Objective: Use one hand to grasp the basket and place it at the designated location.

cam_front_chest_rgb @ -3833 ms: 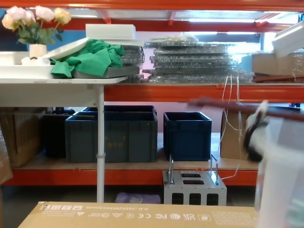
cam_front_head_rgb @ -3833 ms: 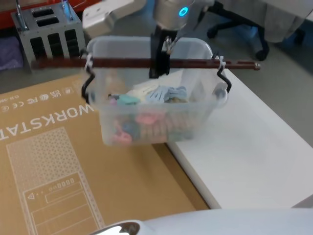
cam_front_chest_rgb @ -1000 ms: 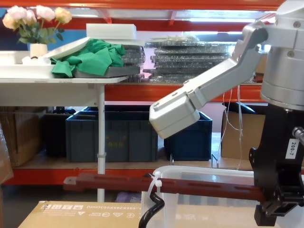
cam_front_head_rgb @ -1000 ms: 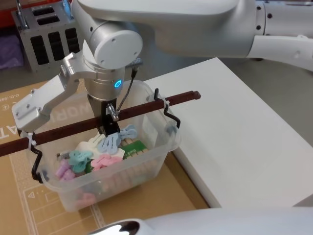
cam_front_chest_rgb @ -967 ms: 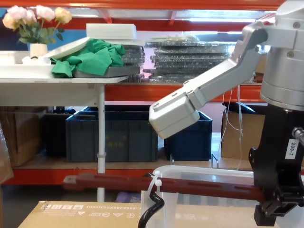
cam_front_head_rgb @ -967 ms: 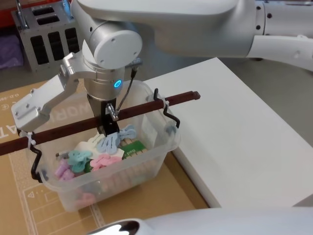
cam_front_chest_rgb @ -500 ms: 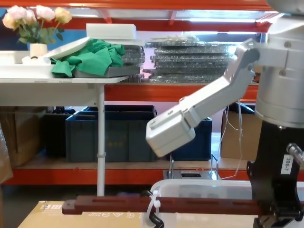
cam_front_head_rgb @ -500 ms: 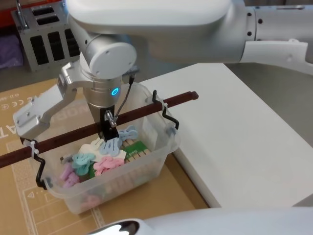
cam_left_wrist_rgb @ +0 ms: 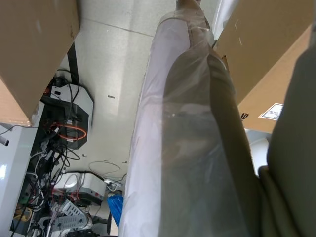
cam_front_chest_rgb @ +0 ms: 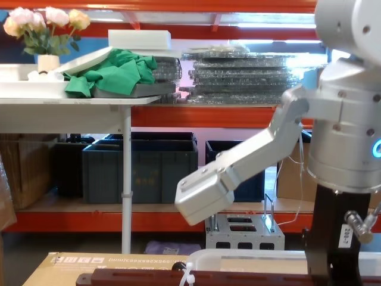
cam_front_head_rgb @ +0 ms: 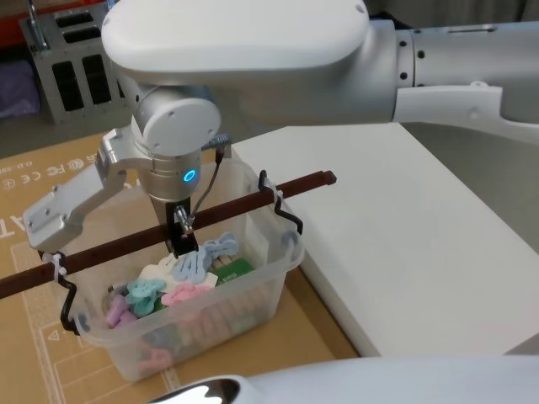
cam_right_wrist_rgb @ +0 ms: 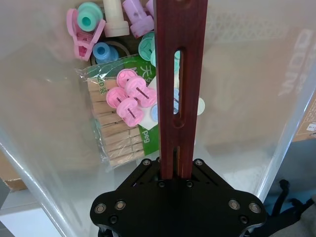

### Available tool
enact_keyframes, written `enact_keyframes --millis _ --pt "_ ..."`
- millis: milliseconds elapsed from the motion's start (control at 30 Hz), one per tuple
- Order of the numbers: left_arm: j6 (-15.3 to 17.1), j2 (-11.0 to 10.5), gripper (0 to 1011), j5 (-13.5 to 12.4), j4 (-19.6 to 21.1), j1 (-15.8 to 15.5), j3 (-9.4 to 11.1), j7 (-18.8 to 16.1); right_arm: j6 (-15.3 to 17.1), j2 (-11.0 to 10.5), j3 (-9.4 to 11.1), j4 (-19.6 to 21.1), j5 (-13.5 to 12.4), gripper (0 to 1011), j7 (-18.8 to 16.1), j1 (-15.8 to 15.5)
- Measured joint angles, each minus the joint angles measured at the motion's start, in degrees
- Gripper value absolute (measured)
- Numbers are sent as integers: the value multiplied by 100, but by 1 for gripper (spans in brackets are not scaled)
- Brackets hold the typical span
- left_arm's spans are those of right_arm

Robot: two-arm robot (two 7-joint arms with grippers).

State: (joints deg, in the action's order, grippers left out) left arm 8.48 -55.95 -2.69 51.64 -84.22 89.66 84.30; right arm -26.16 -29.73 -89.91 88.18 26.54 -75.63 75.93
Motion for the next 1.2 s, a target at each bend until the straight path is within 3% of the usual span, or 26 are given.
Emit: enact_keyframes --millis 700,1100,1200 --pt "0 0 0 0 1 0 0 0 126 162 -185 -173 15 6 106 -20" --pt "0 0 0 0 2 0 0 0 149 106 -154 -181 -24 323 152 -9" --pt "0 0 0 0 2 0 0 0 169 57 -140 -156 -18 466 172 -11"
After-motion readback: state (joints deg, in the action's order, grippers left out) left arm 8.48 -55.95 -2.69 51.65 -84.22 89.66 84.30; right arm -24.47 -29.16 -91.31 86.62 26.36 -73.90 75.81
